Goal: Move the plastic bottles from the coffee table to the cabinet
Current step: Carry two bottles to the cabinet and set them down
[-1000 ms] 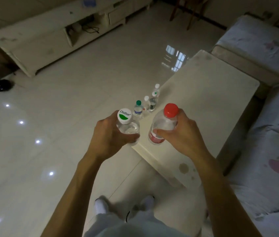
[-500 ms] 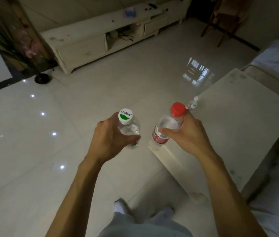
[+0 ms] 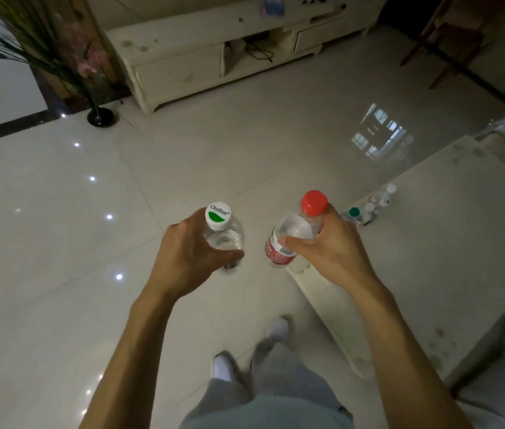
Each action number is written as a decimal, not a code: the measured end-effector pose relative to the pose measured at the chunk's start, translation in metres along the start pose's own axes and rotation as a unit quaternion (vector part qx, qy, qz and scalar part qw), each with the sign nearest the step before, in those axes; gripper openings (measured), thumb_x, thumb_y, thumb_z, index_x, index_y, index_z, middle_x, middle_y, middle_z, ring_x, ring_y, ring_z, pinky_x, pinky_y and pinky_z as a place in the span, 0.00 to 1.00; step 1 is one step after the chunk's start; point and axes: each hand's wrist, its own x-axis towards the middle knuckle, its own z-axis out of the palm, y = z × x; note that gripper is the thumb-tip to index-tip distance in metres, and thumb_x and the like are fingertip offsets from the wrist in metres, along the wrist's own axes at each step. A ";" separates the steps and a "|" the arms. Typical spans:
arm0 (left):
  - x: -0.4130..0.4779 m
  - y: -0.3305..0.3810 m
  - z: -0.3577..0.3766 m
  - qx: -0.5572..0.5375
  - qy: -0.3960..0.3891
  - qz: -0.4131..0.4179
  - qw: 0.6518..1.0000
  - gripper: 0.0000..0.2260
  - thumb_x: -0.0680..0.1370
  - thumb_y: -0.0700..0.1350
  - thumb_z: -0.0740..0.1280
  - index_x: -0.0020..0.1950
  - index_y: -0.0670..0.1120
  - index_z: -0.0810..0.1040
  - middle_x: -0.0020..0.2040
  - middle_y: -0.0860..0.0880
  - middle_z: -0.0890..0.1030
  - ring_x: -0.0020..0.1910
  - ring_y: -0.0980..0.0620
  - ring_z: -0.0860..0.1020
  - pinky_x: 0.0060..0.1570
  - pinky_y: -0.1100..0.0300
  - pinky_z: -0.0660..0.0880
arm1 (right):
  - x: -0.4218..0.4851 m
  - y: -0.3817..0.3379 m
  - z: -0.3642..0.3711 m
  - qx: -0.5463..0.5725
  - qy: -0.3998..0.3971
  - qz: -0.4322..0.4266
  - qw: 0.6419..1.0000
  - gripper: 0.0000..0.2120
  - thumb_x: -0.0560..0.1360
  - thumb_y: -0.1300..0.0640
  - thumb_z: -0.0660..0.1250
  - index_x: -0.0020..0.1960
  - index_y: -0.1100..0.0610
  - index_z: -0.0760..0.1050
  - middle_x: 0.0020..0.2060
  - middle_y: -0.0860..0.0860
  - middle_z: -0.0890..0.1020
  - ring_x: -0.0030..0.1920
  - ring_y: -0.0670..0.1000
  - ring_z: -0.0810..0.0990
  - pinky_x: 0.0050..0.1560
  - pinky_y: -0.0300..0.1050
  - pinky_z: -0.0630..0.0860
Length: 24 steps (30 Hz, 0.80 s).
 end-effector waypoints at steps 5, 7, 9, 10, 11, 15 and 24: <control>0.027 0.007 0.006 0.003 0.009 -0.011 1.000 0.30 0.63 0.49 0.79 0.63 0.48 0.76 0.54 0.51 0.82 0.50 0.55 0.77 0.42 0.75 0.66 | 0.035 -0.002 -0.007 -0.018 -0.019 -0.019 0.999 0.30 0.63 0.44 0.77 0.61 0.51 0.72 0.52 0.47 0.81 0.51 0.51 0.81 0.55 0.49 0.79; 0.042 0.015 0.009 0.003 0.014 -0.013 1.000 0.30 0.63 0.49 0.79 0.63 0.48 0.76 0.54 0.50 0.82 0.51 0.54 0.78 0.44 0.72 0.68 | 0.052 -0.003 -0.013 -0.019 -0.016 -0.032 0.999 0.30 0.64 0.44 0.77 0.61 0.51 0.72 0.52 0.47 0.81 0.51 0.51 0.81 0.54 0.48 0.79; 0.057 0.027 0.013 0.001 0.019 -0.017 1.000 0.29 0.63 0.48 0.79 0.63 0.48 0.76 0.54 0.51 0.82 0.51 0.53 0.78 0.46 0.68 0.70 | 0.069 -0.002 -0.022 -0.021 -0.017 -0.037 0.999 0.30 0.64 0.43 0.77 0.61 0.51 0.72 0.52 0.48 0.81 0.51 0.51 0.80 0.54 0.47 0.78; 0.065 0.034 0.015 0.001 0.020 -0.015 1.000 0.29 0.63 0.48 0.79 0.62 0.48 0.76 0.53 0.51 0.82 0.51 0.53 0.78 0.46 0.67 0.70 | 0.078 -0.001 -0.027 -0.020 -0.018 -0.040 0.999 0.30 0.64 0.43 0.76 0.61 0.51 0.72 0.52 0.48 0.81 0.51 0.51 0.80 0.53 0.46 0.77; 0.074 0.040 0.017 0.002 0.019 -0.014 1.000 0.29 0.63 0.48 0.79 0.62 0.48 0.76 0.53 0.51 0.82 0.51 0.53 0.78 0.46 0.67 0.70 | 0.087 -0.001 -0.032 -0.020 -0.018 -0.044 0.999 0.30 0.64 0.43 0.76 0.62 0.51 0.71 0.52 0.48 0.81 0.52 0.52 0.80 0.53 0.46 0.77; 0.107 0.064 0.029 -0.006 0.024 -0.019 1.000 0.28 0.63 0.48 0.79 0.61 0.50 0.76 0.52 0.53 0.81 0.51 0.53 0.79 0.45 0.69 0.70 | 0.122 0.002 -0.050 -0.019 -0.016 -0.057 0.998 0.32 0.65 0.43 0.76 0.64 0.52 0.70 0.55 0.49 0.80 0.53 0.52 0.80 0.57 0.48 0.77; 0.159 0.088 0.046 -0.009 0.028 -0.023 0.999 0.28 0.65 0.48 0.78 0.63 0.49 0.75 0.53 0.53 0.80 0.51 0.53 0.78 0.45 0.68 0.70 | 0.176 0.011 -0.076 -0.025 -0.005 -0.064 0.998 0.32 0.66 0.44 0.76 0.65 0.52 0.69 0.55 0.48 0.79 0.50 0.48 0.76 0.53 0.41 0.70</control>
